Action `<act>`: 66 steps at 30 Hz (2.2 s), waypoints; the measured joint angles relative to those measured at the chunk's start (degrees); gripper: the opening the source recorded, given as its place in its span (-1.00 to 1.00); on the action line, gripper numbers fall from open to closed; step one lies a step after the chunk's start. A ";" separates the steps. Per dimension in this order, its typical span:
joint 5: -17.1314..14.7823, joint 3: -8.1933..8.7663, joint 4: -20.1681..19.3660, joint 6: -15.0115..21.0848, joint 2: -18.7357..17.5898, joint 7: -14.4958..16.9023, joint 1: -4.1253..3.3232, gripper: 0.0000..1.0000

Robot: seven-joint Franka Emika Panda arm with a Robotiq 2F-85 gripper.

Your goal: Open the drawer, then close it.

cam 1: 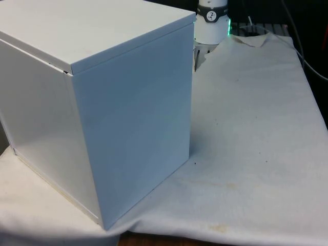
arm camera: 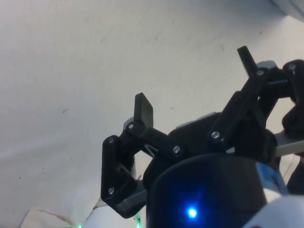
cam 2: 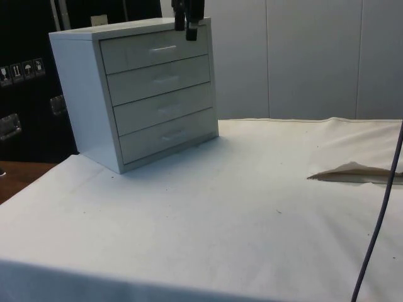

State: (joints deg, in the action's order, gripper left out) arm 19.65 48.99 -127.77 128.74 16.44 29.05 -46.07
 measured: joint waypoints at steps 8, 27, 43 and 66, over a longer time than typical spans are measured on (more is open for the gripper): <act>0.29 0.40 0.00 0.74 0.00 2.46 0.06 1.00; 0.92 2.86 0.11 2.06 -0.52 8.54 0.11 1.00; 0.92 4.18 0.11 6.99 -5.39 11.97 0.11 1.00; 0.92 5.21 0.17 14.38 -11.00 14.38 0.11 1.00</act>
State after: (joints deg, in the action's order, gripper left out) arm 20.57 54.20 -127.60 143.12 5.44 43.43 -45.95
